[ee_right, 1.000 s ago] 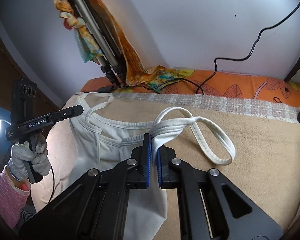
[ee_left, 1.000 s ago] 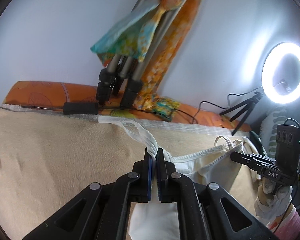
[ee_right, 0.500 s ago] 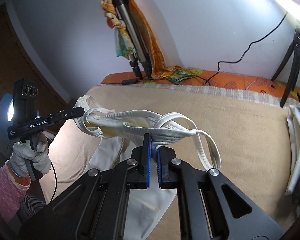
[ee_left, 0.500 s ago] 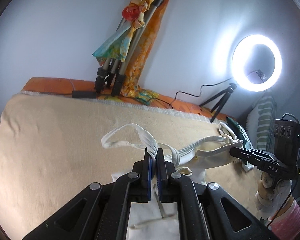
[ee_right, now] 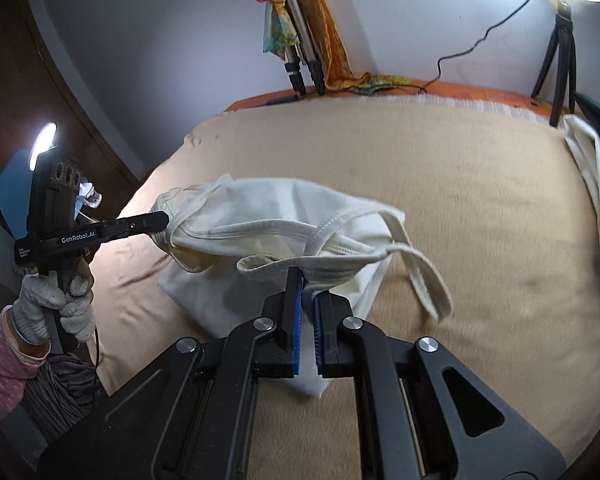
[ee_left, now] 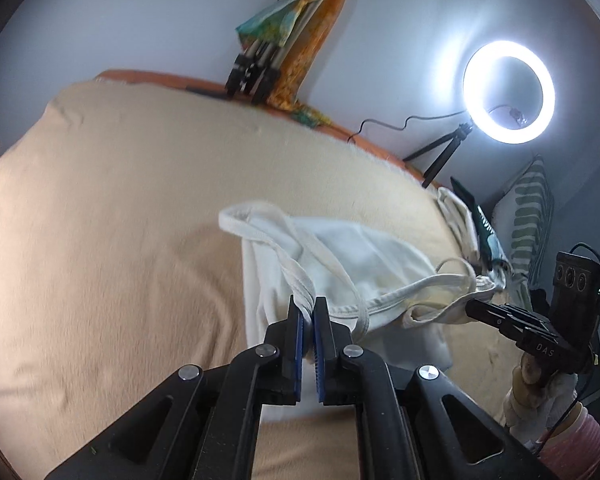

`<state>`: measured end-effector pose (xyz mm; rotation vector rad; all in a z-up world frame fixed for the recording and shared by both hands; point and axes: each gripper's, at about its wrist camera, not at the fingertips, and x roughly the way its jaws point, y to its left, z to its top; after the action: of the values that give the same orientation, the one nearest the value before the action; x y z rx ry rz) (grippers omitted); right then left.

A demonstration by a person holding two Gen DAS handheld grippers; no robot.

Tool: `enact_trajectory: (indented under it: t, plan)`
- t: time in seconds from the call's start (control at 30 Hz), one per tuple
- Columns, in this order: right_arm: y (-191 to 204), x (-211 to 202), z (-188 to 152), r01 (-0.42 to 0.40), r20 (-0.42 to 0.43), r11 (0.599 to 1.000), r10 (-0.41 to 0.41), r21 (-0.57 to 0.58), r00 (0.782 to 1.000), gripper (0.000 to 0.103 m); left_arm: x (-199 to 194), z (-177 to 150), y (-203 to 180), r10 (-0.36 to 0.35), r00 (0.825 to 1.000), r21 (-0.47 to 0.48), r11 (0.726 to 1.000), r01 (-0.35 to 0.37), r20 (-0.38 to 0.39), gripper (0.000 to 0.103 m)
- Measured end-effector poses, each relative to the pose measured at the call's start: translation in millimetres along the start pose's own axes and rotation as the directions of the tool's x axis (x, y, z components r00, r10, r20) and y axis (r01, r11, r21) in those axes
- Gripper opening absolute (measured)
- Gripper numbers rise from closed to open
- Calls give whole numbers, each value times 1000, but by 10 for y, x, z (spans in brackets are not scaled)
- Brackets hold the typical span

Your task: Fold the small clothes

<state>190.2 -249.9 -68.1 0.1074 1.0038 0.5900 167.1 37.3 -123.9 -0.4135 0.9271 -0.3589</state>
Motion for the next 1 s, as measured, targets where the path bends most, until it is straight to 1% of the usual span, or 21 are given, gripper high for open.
enact_trajectory:
  t: [0.03,0.1,0.13,0.17,0.23,0.3,0.37,0.43,0.5,0.57,0.63,0.7,0.8,0.83,0.9,1.0]
  plan:
    - [-9,6,-53,-1,-5,1000,1,4,1000,6,0,-48,11,5,1000,1,1000,-5,-7,2]
    - [-50,-15,-161,5,-7,1000,-4,30,1000,6,-13,-133,42,10,999,-5,1000,-10,-36,6]
    - [-78,-34,-213,1,-13,999,-1,47,1000,7,-23,-177,60,10,998,-9,1000,-11,-61,14]
    - [-102,-46,-256,1,-25,998,1,61,1000,9,-32,-208,84,12,997,-12,1000,-13,-82,18]
    - [-165,-90,-331,-1,-69,996,8,94,998,12,-133,-278,112,19,994,-9,1000,-20,-110,18]
    - [-175,-190,-401,-7,-95,995,16,99,995,12,-267,-278,91,26,995,13,1000,-25,-97,18]
    - [-139,-322,-431,-25,-85,996,33,90,996,12,-380,-230,24,35,996,52,998,-31,-76,18]
    - [-67,-434,-377,-52,-54,996,56,75,997,12,-442,-138,-81,44,998,95,995,-39,-52,18]
    - [15,-445,-238,-39,-38,998,41,50,998,12,-414,-12,-201,56,998,139,989,-50,-41,19]
    - [64,-327,-77,-32,-53,999,34,40,998,12,-309,134,-319,69,997,162,985,-61,-46,22]
    - [96,-173,27,-22,-78,999,25,38,997,12,-140,241,-399,66,993,160,986,-50,-98,24]
    - [134,27,107,10,-99,999,-7,34,995,12,26,305,-457,75,990,154,986,-56,-123,24]
    - [109,275,135,23,-136,998,-14,62,991,12,280,397,-469,85,981,145,988,-59,-177,24]
    - [99,332,133,22,-146,997,-11,70,989,12,364,410,-464,88,976,141,988,-61,-199,24]
    - [77,409,89,19,-164,997,-6,77,986,12,526,405,-421,110,961,147,986,-74,-253,24]
    - [62,436,16,18,-182,998,-7,63,983,12,611,317,-388,155,942,186,977,-102,-297,22]
